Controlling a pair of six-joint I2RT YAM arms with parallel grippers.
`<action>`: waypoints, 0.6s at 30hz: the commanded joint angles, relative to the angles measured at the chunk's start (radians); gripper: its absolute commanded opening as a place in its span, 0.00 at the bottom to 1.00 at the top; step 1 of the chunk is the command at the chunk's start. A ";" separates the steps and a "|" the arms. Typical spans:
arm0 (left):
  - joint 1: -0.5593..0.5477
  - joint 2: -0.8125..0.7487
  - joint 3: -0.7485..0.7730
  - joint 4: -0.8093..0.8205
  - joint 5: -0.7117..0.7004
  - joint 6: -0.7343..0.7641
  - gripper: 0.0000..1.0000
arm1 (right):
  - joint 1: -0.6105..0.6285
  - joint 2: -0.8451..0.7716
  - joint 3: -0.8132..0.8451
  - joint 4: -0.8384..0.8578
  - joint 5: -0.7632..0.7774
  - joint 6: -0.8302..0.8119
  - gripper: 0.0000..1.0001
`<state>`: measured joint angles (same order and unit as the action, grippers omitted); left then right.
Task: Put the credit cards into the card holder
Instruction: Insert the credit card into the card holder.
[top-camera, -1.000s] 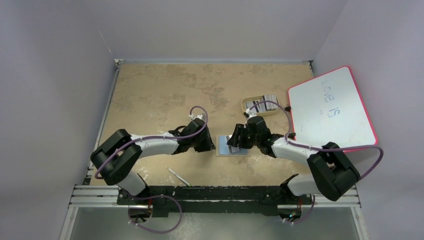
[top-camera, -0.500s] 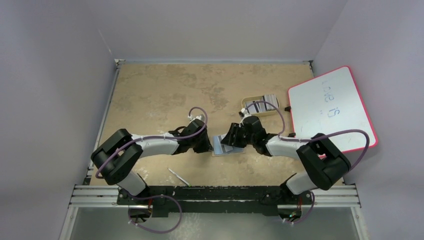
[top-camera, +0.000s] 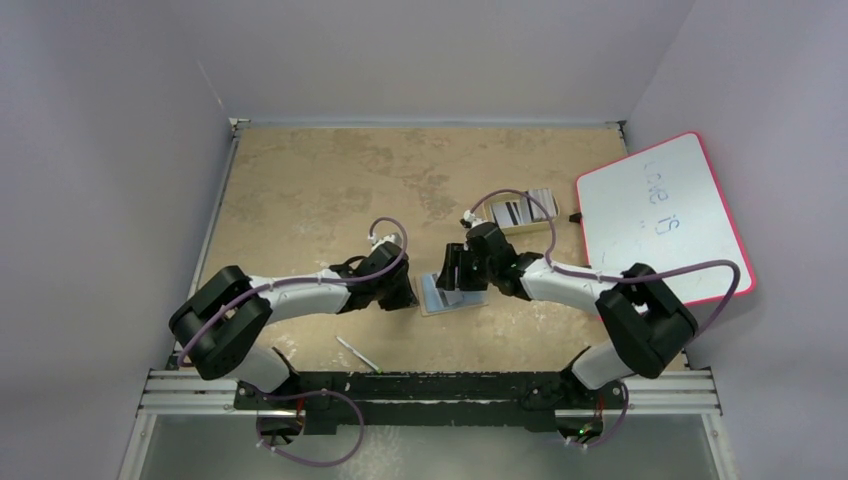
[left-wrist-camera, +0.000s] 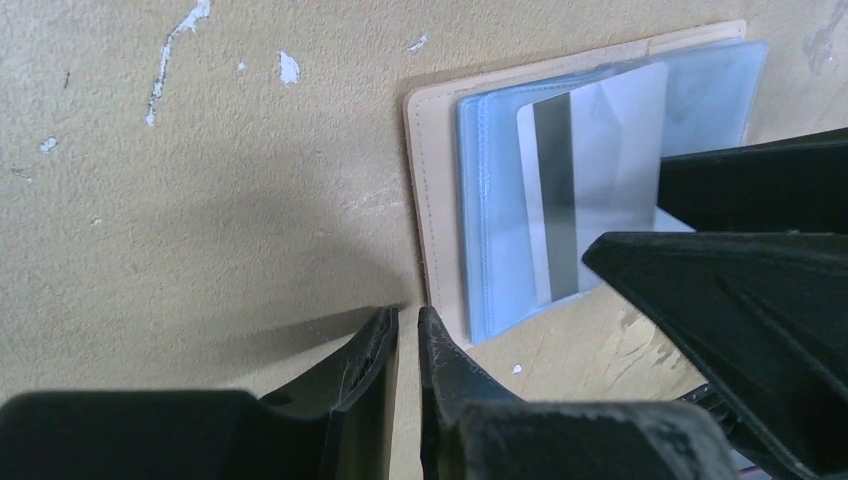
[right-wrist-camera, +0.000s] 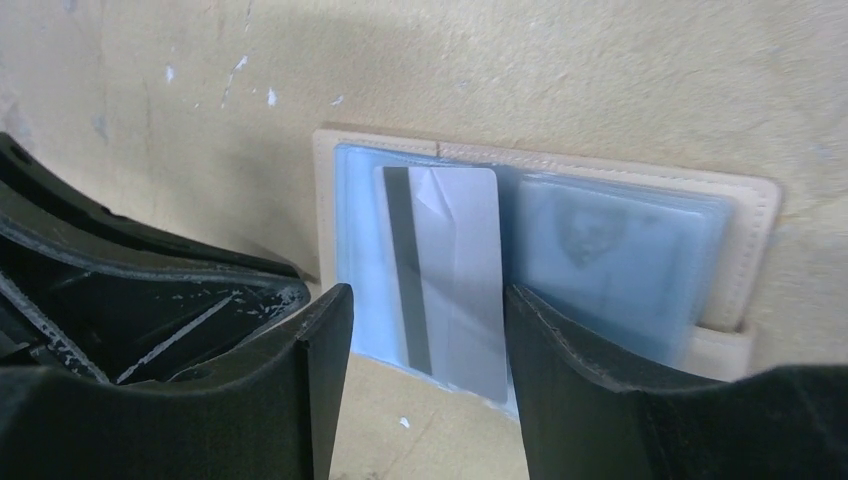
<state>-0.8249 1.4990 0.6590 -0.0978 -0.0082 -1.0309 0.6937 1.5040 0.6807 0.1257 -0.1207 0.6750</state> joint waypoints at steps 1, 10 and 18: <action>0.007 -0.037 -0.003 0.012 -0.002 -0.017 0.12 | 0.001 -0.042 0.072 -0.154 0.088 -0.069 0.60; 0.008 -0.044 -0.006 0.033 0.000 -0.020 0.13 | 0.001 -0.054 0.075 -0.162 0.078 -0.092 0.61; 0.013 0.010 0.003 0.060 0.008 -0.009 0.12 | 0.004 -0.010 0.030 -0.058 0.010 -0.049 0.60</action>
<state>-0.8185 1.4895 0.6559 -0.0807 -0.0071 -1.0374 0.6937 1.4815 0.7254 0.0055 -0.0704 0.6098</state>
